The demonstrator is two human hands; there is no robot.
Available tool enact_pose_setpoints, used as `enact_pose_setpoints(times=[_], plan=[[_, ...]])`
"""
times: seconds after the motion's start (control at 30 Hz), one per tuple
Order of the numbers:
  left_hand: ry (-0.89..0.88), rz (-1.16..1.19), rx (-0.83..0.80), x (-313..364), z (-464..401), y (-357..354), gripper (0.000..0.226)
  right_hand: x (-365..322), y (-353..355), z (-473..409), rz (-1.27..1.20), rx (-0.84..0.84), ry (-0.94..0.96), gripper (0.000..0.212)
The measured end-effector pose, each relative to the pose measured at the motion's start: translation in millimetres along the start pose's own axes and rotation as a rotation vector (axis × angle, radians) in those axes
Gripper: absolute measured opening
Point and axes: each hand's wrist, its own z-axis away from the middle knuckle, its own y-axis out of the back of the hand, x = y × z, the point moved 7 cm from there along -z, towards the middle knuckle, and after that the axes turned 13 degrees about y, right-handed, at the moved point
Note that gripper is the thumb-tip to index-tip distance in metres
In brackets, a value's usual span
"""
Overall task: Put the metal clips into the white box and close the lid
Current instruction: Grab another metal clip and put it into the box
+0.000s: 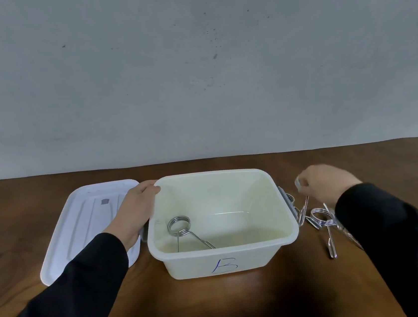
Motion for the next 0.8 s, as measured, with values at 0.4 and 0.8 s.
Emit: enact_pose_setpoints(times=[0.4,0.8], plan=[[-0.008,0.06,-0.044,-14,15,-5,0.03,-151,123,19,-0.156,0.262,0.427,0.034],[-0.025,0.033,-0.046,-16,17,-2,0.035,-275,-6,-17,-0.154,-0.089,0.65,0.029]])
